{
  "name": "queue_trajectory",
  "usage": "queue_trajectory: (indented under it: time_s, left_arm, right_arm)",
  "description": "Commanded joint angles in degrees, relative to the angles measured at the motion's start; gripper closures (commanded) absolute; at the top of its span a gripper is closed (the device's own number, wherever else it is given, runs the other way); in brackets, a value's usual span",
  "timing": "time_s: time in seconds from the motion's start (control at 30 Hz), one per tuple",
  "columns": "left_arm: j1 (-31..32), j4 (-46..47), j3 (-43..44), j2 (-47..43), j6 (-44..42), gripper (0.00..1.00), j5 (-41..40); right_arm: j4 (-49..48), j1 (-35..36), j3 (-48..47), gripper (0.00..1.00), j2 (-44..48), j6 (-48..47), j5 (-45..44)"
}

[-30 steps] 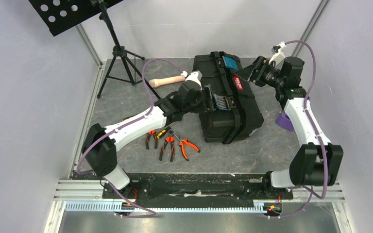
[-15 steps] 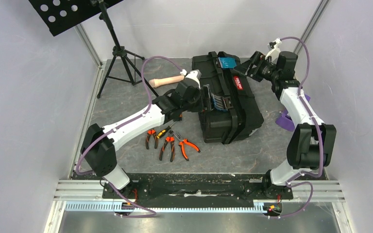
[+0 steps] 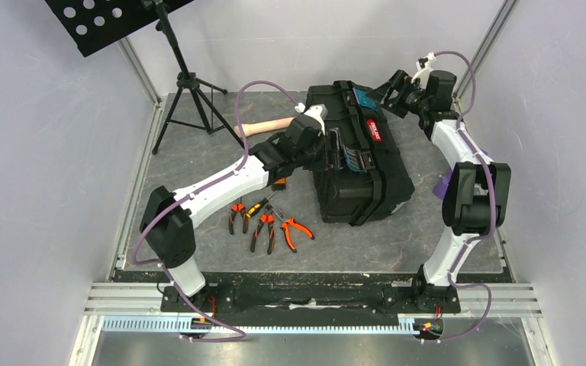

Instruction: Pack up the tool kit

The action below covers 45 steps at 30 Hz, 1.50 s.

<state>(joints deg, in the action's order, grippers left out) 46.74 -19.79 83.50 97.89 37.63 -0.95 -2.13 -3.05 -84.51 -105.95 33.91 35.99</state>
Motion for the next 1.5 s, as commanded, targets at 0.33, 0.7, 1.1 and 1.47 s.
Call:
queue_trajectory:
  time_s: [0.33,0.7,1.1,1.47]
  left_arm:
    - [0.1,-7.6,2.3,8.5,-4.9,0.29,-0.6]
    - [0.5,-8.6,2.8,11.4,-5.2,0.31,-0.6]
    - [1.0,-8.6,3.0,12.8,-4.9,0.32,-0.7]
    - [1.1,-8.6,2.3,12.6,-4.8,0.32,-0.7]
  right_arm:
    - [-2.8,0.7,-4.0,0.2,-4.7,3.9,3.2]
    - [-25.0,-0.1,1.6,0.27,0.3,22.8,11.6]
    - [-18.6,0.2,-1.1,0.29,4.1,16.1,10.1]
    - [0.6,-2.3,-3.2,0.29,0.8,-1.3,-3.4]
